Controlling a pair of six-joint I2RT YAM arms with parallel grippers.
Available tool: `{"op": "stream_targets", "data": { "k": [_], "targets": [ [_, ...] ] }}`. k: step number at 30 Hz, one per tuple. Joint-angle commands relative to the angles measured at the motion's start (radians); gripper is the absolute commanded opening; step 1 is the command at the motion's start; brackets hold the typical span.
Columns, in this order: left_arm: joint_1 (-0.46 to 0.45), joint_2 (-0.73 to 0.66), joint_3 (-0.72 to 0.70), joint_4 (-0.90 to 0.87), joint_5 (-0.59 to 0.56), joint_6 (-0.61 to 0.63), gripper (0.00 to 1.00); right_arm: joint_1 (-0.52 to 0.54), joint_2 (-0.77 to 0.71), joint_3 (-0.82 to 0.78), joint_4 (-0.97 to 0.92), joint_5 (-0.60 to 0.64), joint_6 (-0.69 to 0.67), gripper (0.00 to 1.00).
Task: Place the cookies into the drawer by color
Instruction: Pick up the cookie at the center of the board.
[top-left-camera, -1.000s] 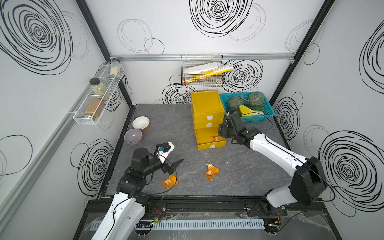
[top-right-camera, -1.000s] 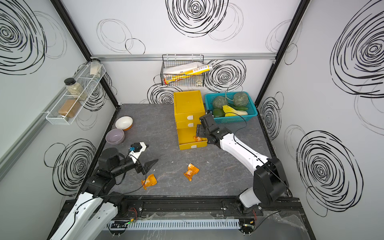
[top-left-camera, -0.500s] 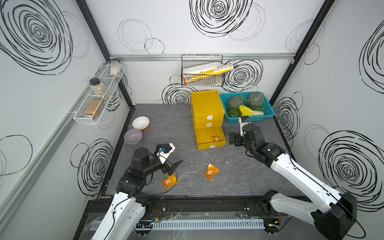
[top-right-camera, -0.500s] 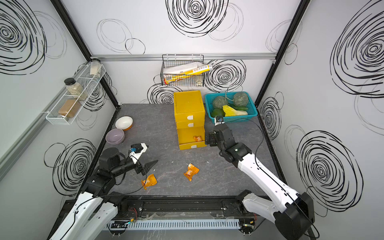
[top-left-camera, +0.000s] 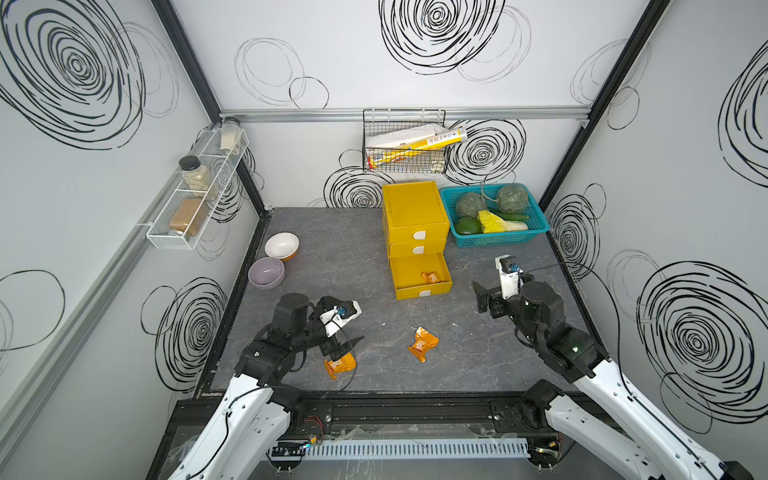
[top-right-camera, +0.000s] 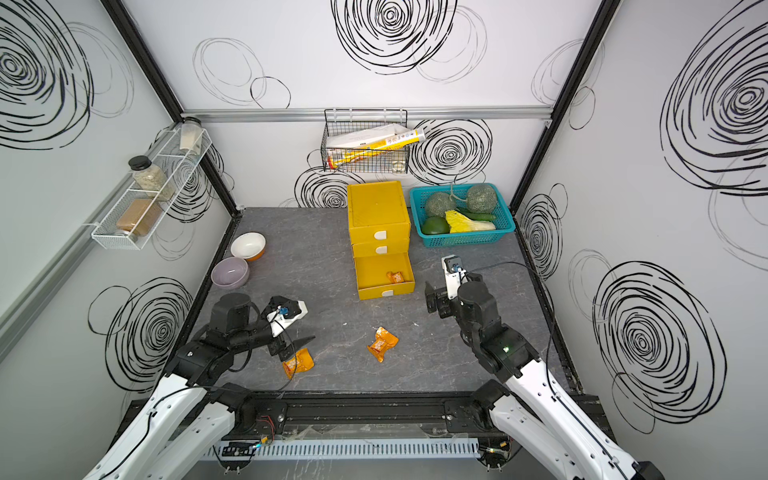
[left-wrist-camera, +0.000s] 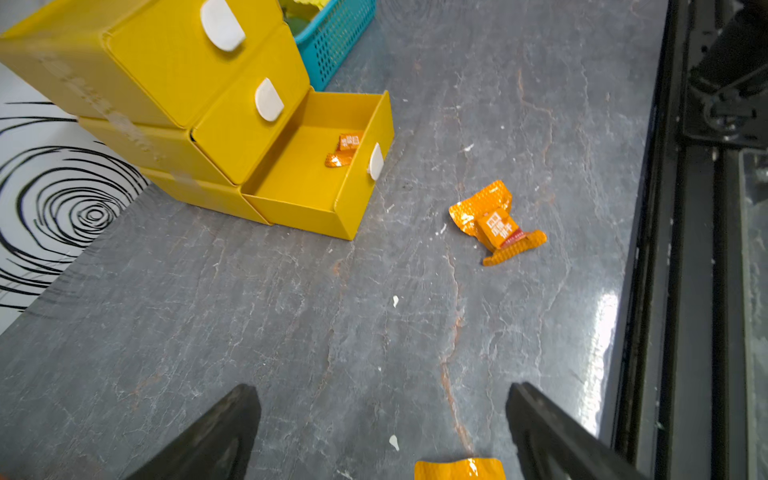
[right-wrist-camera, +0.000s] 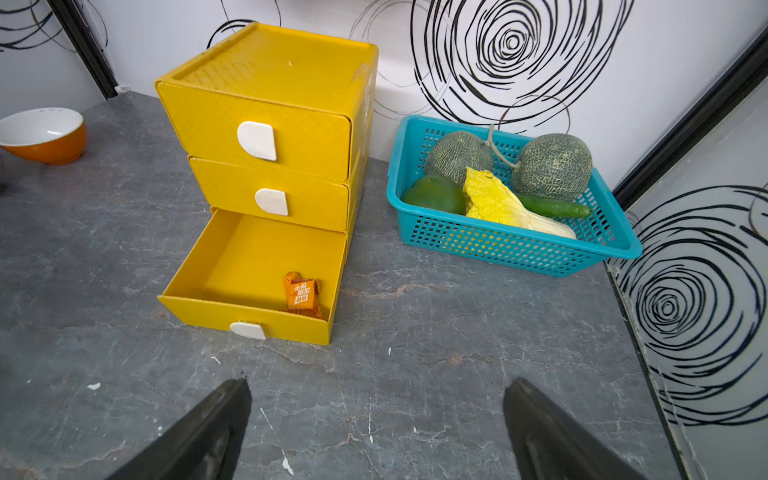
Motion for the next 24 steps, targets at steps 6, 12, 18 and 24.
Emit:
{"op": "stream_targets", "data": {
  "k": [6, 12, 18, 24],
  "targets": [
    [-0.054, 0.078, 0.019, -0.22, -0.081, 0.289, 0.99, -0.005, -0.196, -0.147, 0.103, -0.012, -0.061, 1.0],
    [-0.081, 0.173, -0.014, -0.245, -0.226, 0.338, 0.99, -0.005, -0.337, -0.219, 0.149, -0.068, -0.096, 1.0],
    [-0.082, 0.196, -0.046, -0.248, -0.264, 0.353, 0.99, -0.005, -0.383, -0.249, 0.168, -0.151, -0.088, 1.0],
    [-0.081, 0.232, -0.069, -0.226, -0.328, 0.349, 0.99, -0.005, -0.457, -0.28, 0.185, -0.244, -0.105, 1.0]
  ]
}}
